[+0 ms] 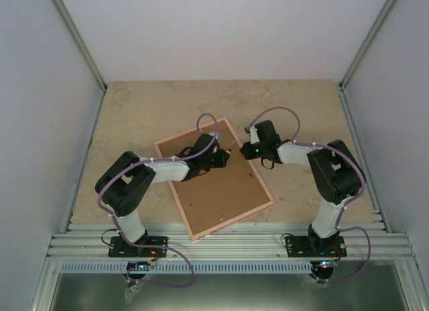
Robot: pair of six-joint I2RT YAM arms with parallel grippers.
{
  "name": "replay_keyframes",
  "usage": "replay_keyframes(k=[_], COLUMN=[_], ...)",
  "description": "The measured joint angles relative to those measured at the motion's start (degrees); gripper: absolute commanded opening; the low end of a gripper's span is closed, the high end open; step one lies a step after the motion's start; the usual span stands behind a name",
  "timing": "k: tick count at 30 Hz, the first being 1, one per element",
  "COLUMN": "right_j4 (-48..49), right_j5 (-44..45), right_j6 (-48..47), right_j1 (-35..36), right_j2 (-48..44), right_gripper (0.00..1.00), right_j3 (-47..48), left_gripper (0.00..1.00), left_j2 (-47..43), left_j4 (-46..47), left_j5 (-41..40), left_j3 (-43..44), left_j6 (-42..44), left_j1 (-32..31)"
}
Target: Take the photo out of the frame
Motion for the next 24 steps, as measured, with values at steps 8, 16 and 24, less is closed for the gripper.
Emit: replay_keyframes(k=[8, 16, 24], right_j4=[0.0, 0.0, 0.0], right_j5=[0.0, 0.0, 0.0], right_j6=[0.0, 0.0, 0.0], right_j1=[0.0, 0.0, 0.0], right_j2=[0.0, 0.0, 0.0], right_gripper=[0.01, 0.01, 0.01], right_j3=[0.0, 0.0, 0.0], left_gripper=[0.0, 0.0, 0.0], left_j2=[0.0, 0.4, 3.1], left_j4=[0.2, 0.2, 0.6], left_j5=[2.5, 0.1, -1.4], left_j3=[0.0, 0.4, 3.0], left_j6=[0.0, -0.8, -1.1], left_j1=[0.0, -0.1, -0.1])
